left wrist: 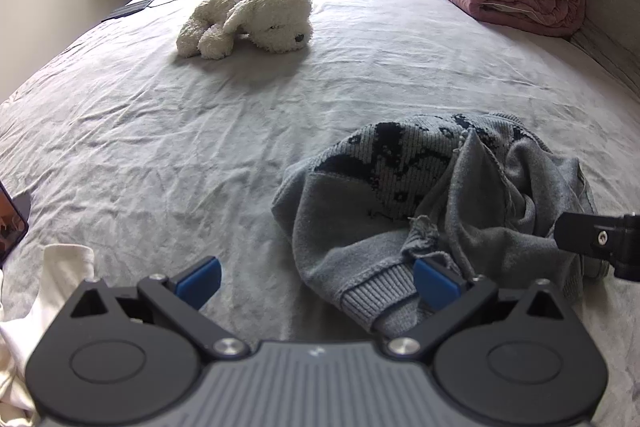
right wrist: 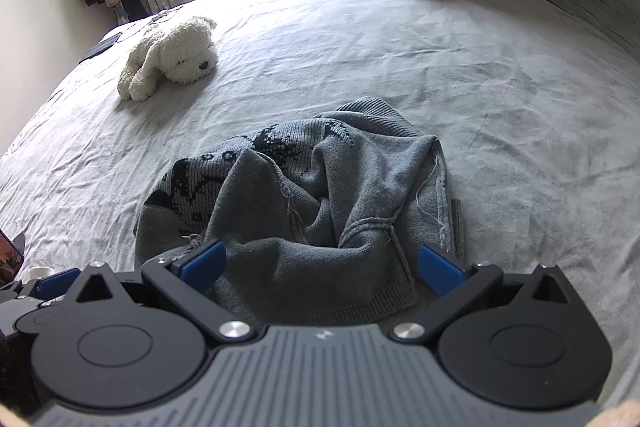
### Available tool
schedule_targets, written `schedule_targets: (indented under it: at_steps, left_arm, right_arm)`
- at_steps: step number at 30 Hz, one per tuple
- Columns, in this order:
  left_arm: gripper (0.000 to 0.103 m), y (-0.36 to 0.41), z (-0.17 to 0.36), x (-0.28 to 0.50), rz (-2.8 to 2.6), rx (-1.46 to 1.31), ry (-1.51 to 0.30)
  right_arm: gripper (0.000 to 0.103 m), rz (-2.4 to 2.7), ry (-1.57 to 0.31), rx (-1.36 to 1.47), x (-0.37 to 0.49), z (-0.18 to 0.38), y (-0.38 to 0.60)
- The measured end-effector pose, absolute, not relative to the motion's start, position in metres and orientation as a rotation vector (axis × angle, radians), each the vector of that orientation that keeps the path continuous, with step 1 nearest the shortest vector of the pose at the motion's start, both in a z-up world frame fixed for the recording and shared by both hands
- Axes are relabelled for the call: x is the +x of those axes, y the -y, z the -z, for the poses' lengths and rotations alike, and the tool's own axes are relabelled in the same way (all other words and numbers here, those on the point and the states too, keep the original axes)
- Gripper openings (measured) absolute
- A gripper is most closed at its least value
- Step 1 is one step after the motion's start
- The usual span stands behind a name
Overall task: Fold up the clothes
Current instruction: 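Move both grippers open toward the crumpled grey sweater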
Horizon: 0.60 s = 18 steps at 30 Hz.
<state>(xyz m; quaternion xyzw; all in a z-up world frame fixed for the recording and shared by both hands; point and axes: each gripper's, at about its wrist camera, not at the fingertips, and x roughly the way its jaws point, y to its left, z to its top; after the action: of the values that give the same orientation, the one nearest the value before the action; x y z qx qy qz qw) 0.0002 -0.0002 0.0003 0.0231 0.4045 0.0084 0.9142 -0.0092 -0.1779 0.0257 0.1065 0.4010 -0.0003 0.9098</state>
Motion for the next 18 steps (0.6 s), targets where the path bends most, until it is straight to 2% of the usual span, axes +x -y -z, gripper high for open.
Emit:
schedule_targets:
  at_steps: [18]
  left_arm:
    - [0.102,-0.004,0.003,0.007,0.013,0.015,-0.881]
  right_arm:
    - [0.103,0.011,-0.857,0.198,-0.004,-0.018,0.169]
